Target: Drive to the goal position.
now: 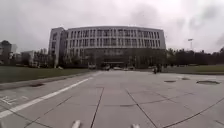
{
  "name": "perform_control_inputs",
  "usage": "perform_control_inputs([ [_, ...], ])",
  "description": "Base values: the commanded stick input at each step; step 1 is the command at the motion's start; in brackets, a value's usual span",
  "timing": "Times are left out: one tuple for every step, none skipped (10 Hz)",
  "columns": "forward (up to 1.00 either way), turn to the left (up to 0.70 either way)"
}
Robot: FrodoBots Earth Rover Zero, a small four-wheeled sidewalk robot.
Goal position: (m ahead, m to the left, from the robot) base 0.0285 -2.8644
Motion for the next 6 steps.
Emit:
perform_control_inputs([
  [0.06,0.0],
  [0.06,0.0],
  [0.06,0.0],
  [0.06,0.0],
  [0.06,0.0],
  [0.06,0.0],
])
